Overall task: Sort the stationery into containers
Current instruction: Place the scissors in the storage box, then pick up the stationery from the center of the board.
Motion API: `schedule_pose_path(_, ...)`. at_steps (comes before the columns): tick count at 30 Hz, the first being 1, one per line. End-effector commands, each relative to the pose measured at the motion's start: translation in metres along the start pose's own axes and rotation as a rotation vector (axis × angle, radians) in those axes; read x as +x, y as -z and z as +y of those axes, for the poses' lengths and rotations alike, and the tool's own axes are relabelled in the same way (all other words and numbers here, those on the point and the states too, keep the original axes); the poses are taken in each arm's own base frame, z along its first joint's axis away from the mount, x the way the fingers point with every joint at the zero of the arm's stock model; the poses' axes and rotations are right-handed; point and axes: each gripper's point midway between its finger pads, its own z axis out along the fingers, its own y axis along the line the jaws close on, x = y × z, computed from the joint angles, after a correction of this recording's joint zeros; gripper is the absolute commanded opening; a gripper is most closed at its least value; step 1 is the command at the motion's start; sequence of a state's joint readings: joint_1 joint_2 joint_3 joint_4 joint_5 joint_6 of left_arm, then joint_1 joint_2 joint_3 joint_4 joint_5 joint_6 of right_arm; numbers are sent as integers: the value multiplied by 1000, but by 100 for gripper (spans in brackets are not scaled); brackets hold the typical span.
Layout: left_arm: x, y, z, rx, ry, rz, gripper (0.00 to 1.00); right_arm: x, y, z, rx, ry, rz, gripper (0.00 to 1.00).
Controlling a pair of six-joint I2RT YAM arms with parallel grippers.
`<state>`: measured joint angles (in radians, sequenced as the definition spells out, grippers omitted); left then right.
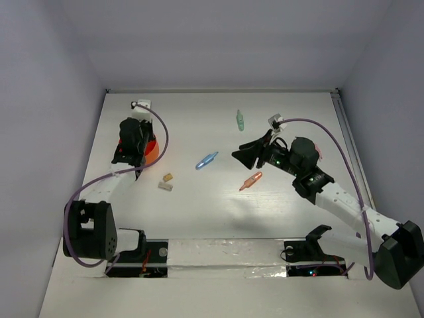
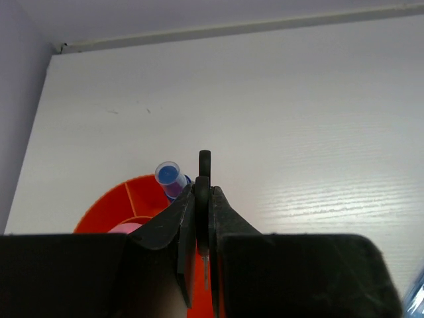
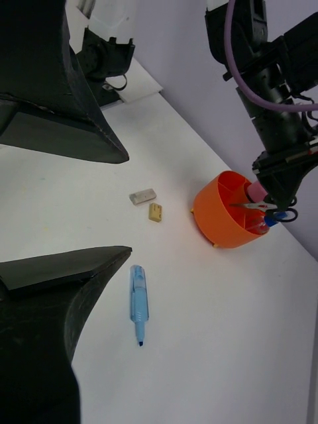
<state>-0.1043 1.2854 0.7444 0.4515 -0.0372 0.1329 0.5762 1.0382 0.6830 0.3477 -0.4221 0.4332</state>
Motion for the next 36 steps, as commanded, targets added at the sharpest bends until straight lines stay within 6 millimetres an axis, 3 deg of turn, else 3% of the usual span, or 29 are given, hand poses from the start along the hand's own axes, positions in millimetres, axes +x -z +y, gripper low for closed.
schedule_pose_path(1,-3,-1,-5,29,12,-31,0,-15,3,3,3,50,-54,59)
schedule_pose_path(6,11,-5,-5,18,19,3,0,-16,4,-1,27,57,-60,58)
schedule_pose_path(9,10,-3,-3,3,43,-7,8,-15,3,-3,35,57,-55,58)
schedule_pose_path(10,9,-3,-3,3,46,-7,23,-14,3,-4,39,55,-54,58)
schedule_pose_path(12,10,-2,-3,0,52,-2,35,-14,2,-5,41,54,-52,58)
schedule_pose_path(13,7,-1,-2,-1,53,-8,51,-12,1,-7,48,53,-44,59)
schedule_pose_path(16,0,3,0,-11,64,-27,72,-10,-1,-11,61,49,-35,59)
schedule_pose_path(17,-1,4,-1,-5,64,-29,90,-9,-2,-12,66,49,-32,59)
schedule_pose_path(18,-10,7,-5,6,65,-50,99,-10,-2,-12,68,49,-35,58)
schedule_pose_path(21,-30,13,-11,37,79,-92,99,-2,-6,-19,85,40,-5,58)
schedule_pose_path(24,-73,31,-18,91,119,-201,99,4,-11,-23,85,30,17,55)
schedule_pose_path(26,-95,42,-30,160,148,-250,99,8,-15,-23,73,20,40,38)
schedule_pose_path(28,-131,61,-36,216,170,-328,99,21,-22,-27,65,1,88,20)
schedule_pose_path(29,-138,67,-40,241,178,-331,99,23,-25,-25,46,-4,102,14)
schedule_pose_path(30,-160,78,-40,254,201,-371,99,33,-30,-26,39,-15,133,10)
schedule_pose_path(32,-170,89,-44,285,225,-358,99,45,-37,-20,12,-5,177,8)
schedule_pose_path(33,-185,102,-45,304,251,-385,99,46,-42,-17,8,2,198,8)
schedule_pose_path(35,-185,115,-49,337,277,-368,99,70,-56,-10,6,23,262,9)
schedule_pose_path(36,-187,131,-51,356,300,-383,99,70,-65,-4,4,29,274,11)
